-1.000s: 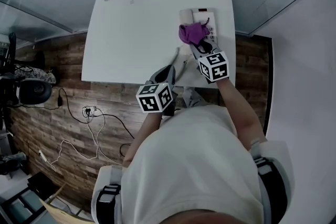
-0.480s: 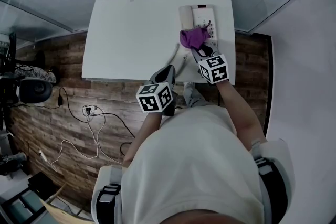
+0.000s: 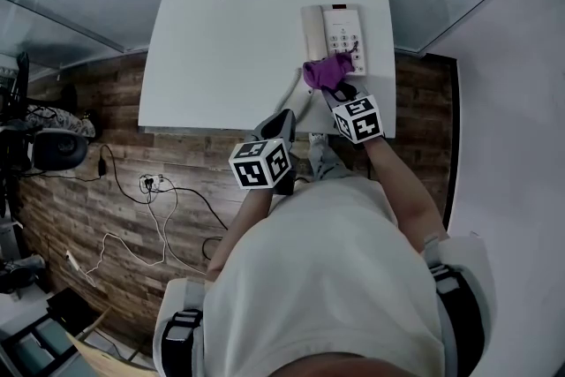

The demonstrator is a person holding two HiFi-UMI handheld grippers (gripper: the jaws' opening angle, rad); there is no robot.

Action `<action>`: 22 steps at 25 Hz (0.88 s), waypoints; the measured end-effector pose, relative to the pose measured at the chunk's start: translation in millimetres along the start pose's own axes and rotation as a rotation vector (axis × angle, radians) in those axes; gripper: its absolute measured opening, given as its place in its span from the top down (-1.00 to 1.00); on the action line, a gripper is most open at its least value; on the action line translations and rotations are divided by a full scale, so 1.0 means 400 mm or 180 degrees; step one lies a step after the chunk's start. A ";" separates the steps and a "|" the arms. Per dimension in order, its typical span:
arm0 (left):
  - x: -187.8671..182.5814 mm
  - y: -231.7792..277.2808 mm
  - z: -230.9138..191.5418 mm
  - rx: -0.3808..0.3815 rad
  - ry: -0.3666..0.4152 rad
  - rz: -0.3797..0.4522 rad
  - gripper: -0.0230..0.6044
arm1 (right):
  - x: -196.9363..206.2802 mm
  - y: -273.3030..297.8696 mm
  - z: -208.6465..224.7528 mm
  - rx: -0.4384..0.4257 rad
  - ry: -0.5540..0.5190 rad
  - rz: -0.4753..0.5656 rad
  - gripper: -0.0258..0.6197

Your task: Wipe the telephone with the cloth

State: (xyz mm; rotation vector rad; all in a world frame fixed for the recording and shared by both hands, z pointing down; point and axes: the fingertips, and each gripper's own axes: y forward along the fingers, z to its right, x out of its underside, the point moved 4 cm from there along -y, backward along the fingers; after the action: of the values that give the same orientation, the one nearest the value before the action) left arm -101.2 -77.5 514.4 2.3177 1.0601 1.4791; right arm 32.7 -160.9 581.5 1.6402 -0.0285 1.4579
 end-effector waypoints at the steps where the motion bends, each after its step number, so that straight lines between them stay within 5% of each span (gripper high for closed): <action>1: 0.003 -0.001 0.001 -0.0001 0.0003 0.0001 0.86 | 0.009 0.000 -0.003 -0.0002 -0.0003 -0.0030 0.56; 22: -0.045 0.025 0.012 0.0039 0.0102 0.0050 0.86 | 0.012 -0.017 -0.018 0.0012 0.0073 0.0021 0.56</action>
State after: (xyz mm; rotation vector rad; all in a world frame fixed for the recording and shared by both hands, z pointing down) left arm -96.7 -95.7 504.4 2.3234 1.0645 1.5247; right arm 32.4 -149.8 580.4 1.6277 -0.0183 1.4825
